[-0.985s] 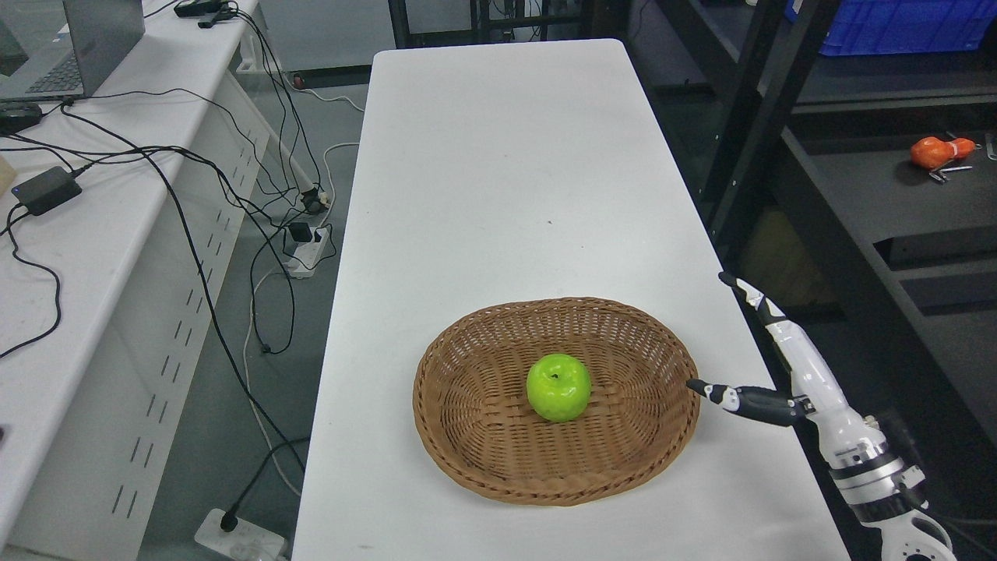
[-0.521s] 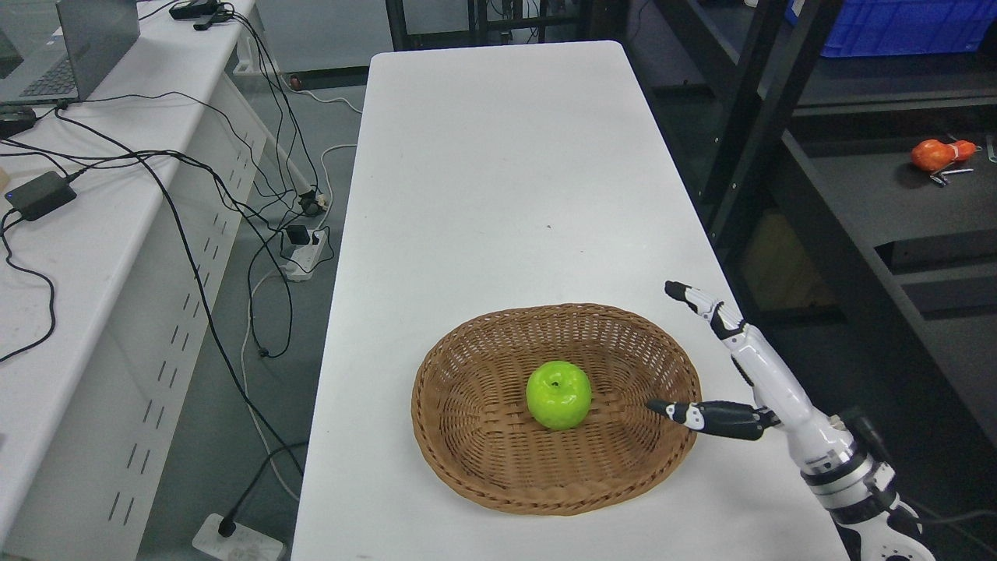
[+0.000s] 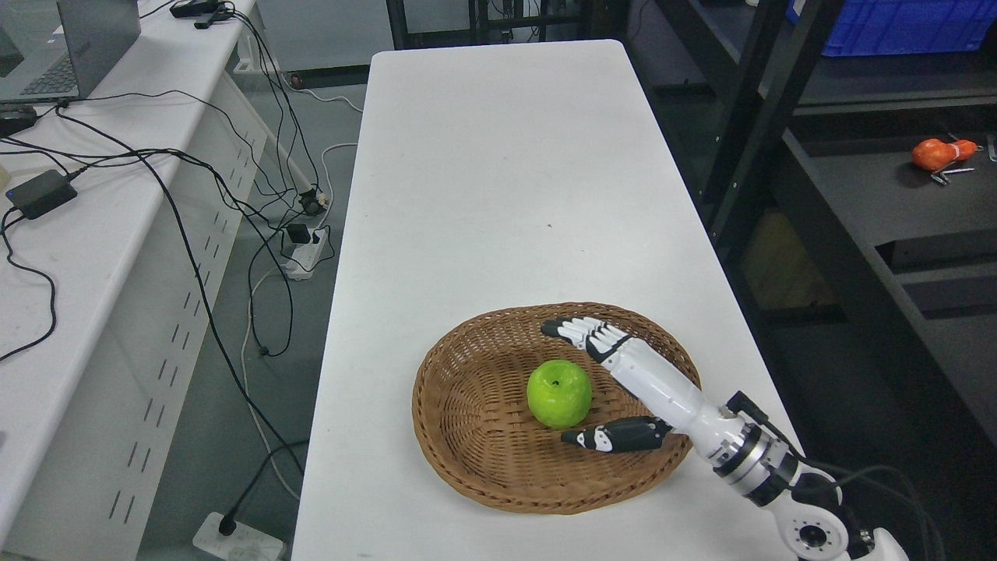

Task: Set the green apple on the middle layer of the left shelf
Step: 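Reach the right hand over the basket toward the green apple, then close the right hand fingers around the green apple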

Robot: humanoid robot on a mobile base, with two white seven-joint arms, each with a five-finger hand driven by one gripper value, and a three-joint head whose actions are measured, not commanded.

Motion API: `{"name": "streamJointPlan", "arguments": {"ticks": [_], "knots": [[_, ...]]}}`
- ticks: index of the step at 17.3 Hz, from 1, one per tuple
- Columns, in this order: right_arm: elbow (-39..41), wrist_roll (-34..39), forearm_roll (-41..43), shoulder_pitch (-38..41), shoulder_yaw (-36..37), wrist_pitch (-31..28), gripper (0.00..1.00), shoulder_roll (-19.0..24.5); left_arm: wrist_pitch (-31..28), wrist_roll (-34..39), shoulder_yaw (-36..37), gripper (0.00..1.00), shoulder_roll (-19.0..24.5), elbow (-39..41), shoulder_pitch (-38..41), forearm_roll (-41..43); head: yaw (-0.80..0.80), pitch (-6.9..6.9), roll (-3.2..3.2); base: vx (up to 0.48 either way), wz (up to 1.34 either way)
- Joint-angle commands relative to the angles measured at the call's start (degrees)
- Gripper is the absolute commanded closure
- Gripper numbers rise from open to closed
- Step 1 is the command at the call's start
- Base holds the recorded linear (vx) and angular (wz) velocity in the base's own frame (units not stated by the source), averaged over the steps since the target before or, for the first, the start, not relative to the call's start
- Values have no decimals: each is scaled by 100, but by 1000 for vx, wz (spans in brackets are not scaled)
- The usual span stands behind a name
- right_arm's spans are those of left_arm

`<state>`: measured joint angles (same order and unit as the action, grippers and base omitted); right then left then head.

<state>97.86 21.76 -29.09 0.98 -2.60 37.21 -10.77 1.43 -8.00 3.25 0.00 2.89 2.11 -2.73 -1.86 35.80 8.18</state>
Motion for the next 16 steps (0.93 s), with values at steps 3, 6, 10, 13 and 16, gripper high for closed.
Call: {"name": "streamJointPlan", "arguments": {"ticks": [3,6,10,13,16], "knots": [[-285,48,-686,-362,-1032,-267,0,146,-2,0,0,0,100,1,-1,0,0,0,0,0,0],[-285,74,-659,-371,-970,-363,0,172,7,0,0,0,100,1,-1,0,0,0,0,0,0],[-434,83,-659,-467,-822,-741,0,128,-2,9,0,0,100,1,-1,0,0,1,0,0,0],[-478,83,-615,-502,-514,-751,0,6,-2,0,0,0,100,1,-1,0,0,1,0,0,0],[-636,83,-397,-625,-364,-751,0,-372,7,9,0,0,100,1,-1,0,0,1,0,0,0]]}}
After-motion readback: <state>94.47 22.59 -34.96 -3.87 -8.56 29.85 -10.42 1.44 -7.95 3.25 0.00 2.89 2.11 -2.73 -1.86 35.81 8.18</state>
